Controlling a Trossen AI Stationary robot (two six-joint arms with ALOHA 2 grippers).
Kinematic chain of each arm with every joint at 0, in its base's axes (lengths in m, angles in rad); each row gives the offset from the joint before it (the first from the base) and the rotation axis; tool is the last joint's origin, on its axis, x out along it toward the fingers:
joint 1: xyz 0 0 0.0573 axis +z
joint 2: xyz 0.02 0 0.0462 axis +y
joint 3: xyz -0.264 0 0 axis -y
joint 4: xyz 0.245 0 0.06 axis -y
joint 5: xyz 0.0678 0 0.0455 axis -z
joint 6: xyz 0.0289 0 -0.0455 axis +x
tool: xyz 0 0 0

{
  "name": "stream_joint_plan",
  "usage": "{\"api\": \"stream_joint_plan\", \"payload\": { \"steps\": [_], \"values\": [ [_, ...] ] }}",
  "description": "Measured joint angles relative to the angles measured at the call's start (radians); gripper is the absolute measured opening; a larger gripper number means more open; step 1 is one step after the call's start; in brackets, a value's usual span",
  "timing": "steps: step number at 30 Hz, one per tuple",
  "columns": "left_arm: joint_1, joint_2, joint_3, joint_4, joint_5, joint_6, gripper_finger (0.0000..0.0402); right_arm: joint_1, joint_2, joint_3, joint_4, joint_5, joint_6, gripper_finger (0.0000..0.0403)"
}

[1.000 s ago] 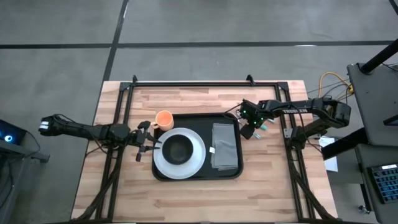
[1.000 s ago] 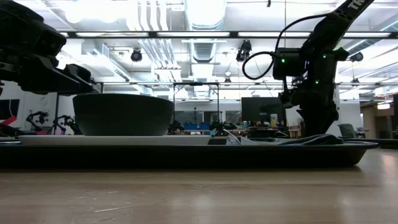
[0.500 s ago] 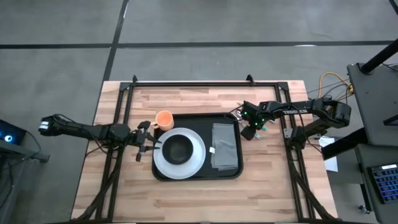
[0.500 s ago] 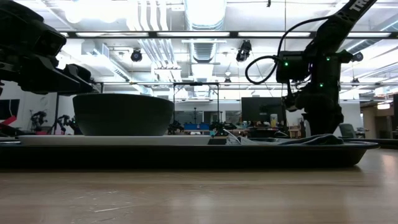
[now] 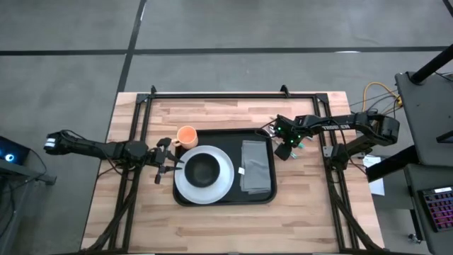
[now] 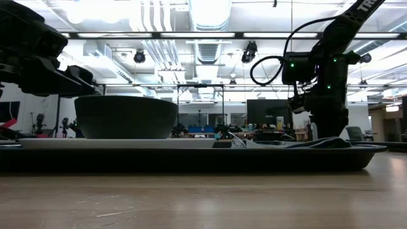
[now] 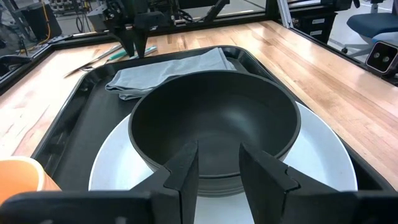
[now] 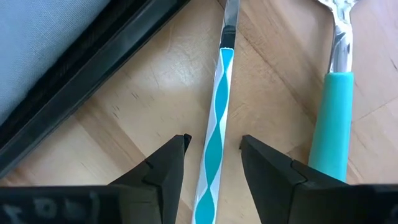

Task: Set up tray
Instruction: Put the blue fork on top of the gray napkin

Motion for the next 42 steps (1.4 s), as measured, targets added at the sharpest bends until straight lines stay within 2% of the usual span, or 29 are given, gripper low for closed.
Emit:
{"api": "stream_joint_plan", "payload": {
  "steps": [14, 18, 26, 30, 42],
  "values": [
    [0.0, 0.0, 0.0, 0.0, 0.0, 0.0, 0.0096, 0.0, 0.0, 0.0, 0.022, 0.003, -0.015, 0.0127],
    [0.0, 0.0, 0.0, 0.0, 0.0, 0.0, 0.0096, 0.0, 0.0, 0.0, 0.019, 0.003, -0.026, 0.0099],
    [0.0, 0.0, 0.0, 0.0, 0.0, 0.0, 0.0096, -0.003, 0.0, -0.002, 0.015, 0.014, -0.097, 0.002],
    [0.0, 0.0, 0.0, 0.0, 0.0, 0.0, 0.0096, -0.001, 0.0, -0.002, 0.015, 0.016, -0.103, 0.002],
    [0.0, 0.0, 0.0, 0.0, 0.0, 0.0, 0.0096, -0.001, 0.0, 0.037, 0.015, 0.117, -0.025, 0.0019]
  ]
}}
